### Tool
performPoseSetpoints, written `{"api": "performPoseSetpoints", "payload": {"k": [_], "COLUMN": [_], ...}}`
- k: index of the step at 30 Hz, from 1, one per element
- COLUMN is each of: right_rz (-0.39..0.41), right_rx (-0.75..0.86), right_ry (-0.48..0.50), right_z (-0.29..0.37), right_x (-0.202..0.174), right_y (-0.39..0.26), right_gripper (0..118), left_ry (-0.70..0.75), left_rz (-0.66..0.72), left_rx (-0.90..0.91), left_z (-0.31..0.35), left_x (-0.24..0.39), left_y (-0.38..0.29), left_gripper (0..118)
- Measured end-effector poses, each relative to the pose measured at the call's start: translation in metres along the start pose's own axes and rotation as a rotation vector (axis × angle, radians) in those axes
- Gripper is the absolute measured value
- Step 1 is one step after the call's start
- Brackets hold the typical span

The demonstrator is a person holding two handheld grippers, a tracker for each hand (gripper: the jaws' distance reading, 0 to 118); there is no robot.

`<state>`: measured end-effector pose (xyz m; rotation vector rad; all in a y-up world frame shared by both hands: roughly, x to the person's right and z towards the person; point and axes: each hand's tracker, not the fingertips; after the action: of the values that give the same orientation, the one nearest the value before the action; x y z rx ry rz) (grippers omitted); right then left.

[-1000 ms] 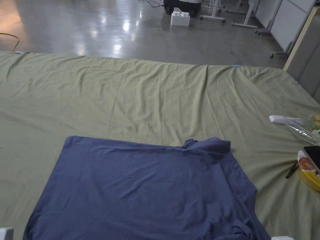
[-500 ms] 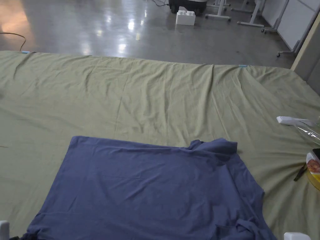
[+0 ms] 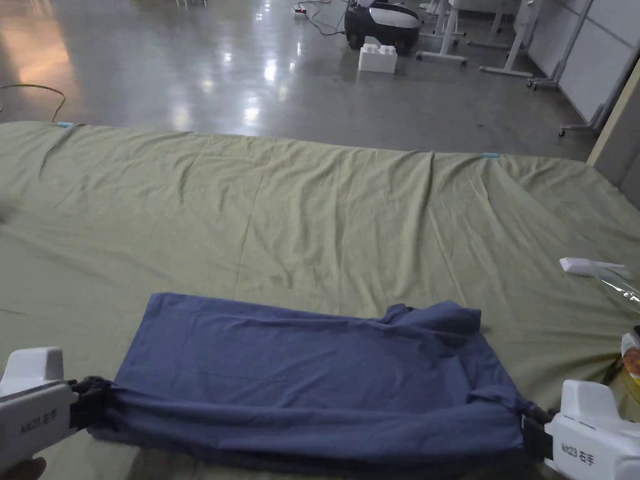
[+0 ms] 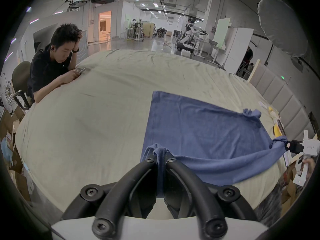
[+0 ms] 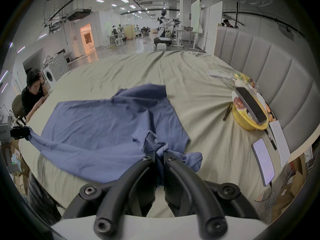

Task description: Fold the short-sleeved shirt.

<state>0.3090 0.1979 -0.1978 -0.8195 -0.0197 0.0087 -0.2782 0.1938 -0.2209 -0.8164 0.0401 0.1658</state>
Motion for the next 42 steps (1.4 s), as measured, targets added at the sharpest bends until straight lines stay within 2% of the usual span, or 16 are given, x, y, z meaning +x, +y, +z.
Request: {"api": "performPoseSetpoints", "payload": {"k": [8,14,15,17,18,20,21,23,26,32,35,37,38,39,41,42], "right_rz": [-0.021,0.009,0.010,0.023,0.041,0.056,0.059,0.057,0.059,0.016,0.016,0.019,0.025,0.032,0.044,0.047], "right_rx": [-0.036,-0.079,-0.080,-0.073,-0.050,0.017,0.053,0.141,0.294,0.619,0.746,0.791,0.800,0.814,0.824,0.825], "right_ry": [-0.005,-0.028,-0.031,-0.058,-0.070,-0.071,-0.069,-0.059,-0.053,-0.101,-0.126,-0.131,-0.132,-0.135,-0.138,-0.142], "right_z": [-0.066,-0.094,-0.094,-0.087,-0.082,-0.070,-0.063,-0.048,-0.019,0.034,0.056,0.063,0.066,0.068,0.069,0.070], "right_x": [0.004,0.000,-0.001,-0.005,-0.007,-0.012,-0.015,-0.024,-0.044,-0.086,-0.102,-0.109,-0.112,-0.115,-0.117,-0.118], "right_y": [0.018,0.007,0.005,0.004,0.004,0.006,0.008,0.015,0.025,0.037,0.037,0.034,0.033,0.031,0.027,0.026], "right_gripper": [8,10,16,41,55,69,70,72,83,83,76,50,36,17,8,5], "left_ry": [0.026,0.063,0.065,0.080,0.096,0.107,0.100,0.067,0.062,0.037,0.032,0.015,0.023,0.033,0.020,0.019], "left_rz": [0.045,0.006,-0.001,-0.022,-0.033,-0.035,-0.029,-0.017,-0.035,-0.099,-0.145,-0.161,-0.158,-0.160,-0.156,-0.156], "left_rx": [-0.028,-0.097,-0.103,-0.103,-0.093,-0.041,-0.020,0.049,0.167,0.437,0.543,0.572,0.565,0.578,0.603,0.616], "left_z": [-0.048,-0.081,-0.083,-0.084,-0.082,-0.072,-0.074,-0.063,-0.036,0.022,0.045,0.057,0.060,0.063,0.070,0.072], "left_x": [0.007,0.012,0.012,0.013,0.013,0.013,0.009,0.010,0.021,0.056,0.073,0.082,0.086,0.090,0.092,0.093], "left_y": [0.023,0.019,0.018,0.016,0.016,0.017,0.019,0.024,0.029,0.023,0.013,0.007,0.004,0.002,-0.003,-0.005], "left_gripper": [6,7,7,16,28,50,59,59,59,59,51,22,14,13,4,4]}}
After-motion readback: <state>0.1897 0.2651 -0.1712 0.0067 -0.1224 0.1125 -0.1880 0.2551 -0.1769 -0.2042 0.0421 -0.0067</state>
